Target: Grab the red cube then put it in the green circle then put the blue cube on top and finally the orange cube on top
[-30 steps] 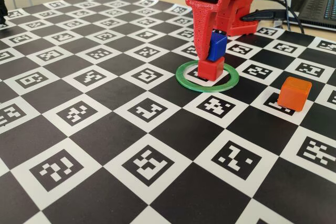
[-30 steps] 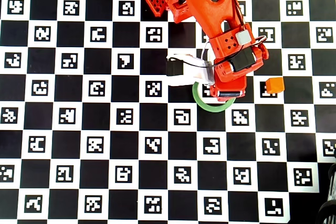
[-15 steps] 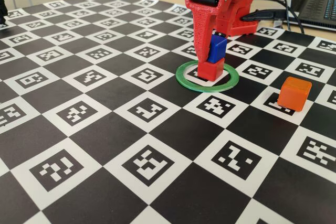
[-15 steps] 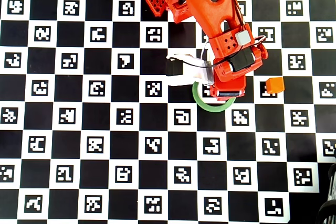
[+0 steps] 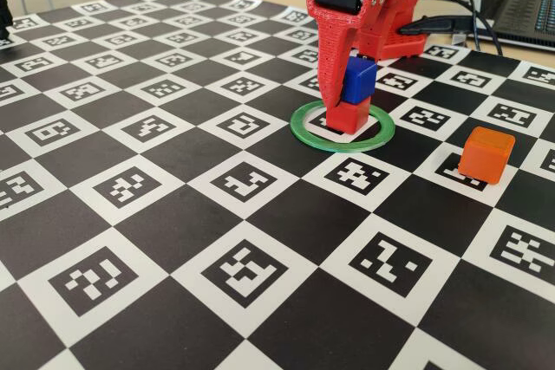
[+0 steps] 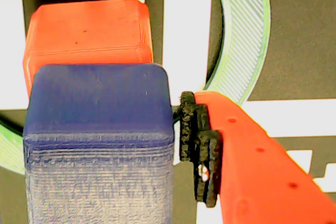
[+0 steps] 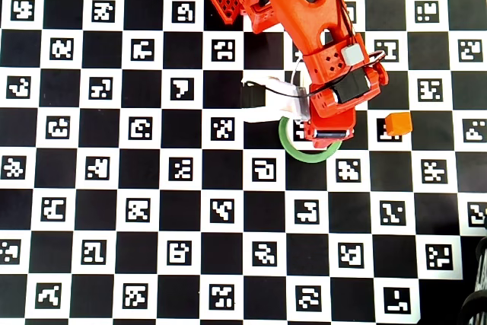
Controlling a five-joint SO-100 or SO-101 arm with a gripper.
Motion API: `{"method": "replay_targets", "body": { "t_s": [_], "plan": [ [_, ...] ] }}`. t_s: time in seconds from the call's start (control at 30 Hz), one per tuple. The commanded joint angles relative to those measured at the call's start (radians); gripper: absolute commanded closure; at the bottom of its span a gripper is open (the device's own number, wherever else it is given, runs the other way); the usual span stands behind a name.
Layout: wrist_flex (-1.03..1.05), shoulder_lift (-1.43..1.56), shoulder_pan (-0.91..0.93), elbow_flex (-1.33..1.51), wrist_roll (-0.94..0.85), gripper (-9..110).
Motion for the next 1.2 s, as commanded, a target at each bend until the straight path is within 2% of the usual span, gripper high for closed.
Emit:
{"method": "replay_targets", "body": {
  "t_s": [0.0, 0.3, 0.37, 0.5, 0.67, 0.87, 1.17],
  "plan": [
    [0.031, 0.051, -0.009, -0.029, 0.005, 70],
    [0.241, 0.121, -0.017, -0.207, 0.098, 67],
    [0.284, 0.13, -0.035, -0.247, 0.1, 63],
    [0.331, 0.153, -0.104, -0.295, 0.089, 62],
    [0.342, 0.146, -0.176, -0.353, 0.17, 62],
    [0.313, 0.055, -0.216, -0.41, 0.221, 62],
    [0.354, -0.192, -0.328, -0.669, 0.321, 61]
  ]
}}
